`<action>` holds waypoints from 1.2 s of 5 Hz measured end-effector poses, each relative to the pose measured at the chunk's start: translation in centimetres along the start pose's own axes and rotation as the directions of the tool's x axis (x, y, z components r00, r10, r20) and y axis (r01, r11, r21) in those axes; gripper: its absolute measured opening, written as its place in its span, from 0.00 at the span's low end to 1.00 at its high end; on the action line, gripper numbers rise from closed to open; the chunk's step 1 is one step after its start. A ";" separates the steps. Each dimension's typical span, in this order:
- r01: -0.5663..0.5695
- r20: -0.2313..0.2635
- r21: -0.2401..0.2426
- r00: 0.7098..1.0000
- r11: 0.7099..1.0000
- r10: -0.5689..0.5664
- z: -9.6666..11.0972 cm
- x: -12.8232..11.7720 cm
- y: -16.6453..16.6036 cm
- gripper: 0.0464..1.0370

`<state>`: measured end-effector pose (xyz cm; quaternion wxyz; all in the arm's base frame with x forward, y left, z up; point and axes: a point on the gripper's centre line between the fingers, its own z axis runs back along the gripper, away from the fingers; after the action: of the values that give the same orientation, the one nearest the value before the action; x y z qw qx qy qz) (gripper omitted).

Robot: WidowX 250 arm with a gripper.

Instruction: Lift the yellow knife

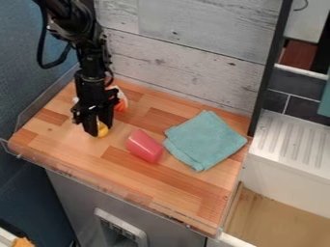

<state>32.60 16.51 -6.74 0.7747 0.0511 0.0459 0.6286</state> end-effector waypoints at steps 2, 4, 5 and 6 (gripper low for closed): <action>0.006 0.083 0.072 0.997 0.997 -0.012 2.7 -1.0 0.8 0.45; 0.063 0.077 -0.067 0.995 0.996 -0.058 8.4 -5.0 -0.2 0.45; 0.107 0.046 -0.172 0.994 0.979 -0.100 11.2 -9.0 -0.7 0.45; 0.065 0.031 -0.176 0.998 0.982 -0.060 11.9 -11.4 0.4 0.45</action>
<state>31.48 5.17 5.21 0.7961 -0.0111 -0.0184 0.6048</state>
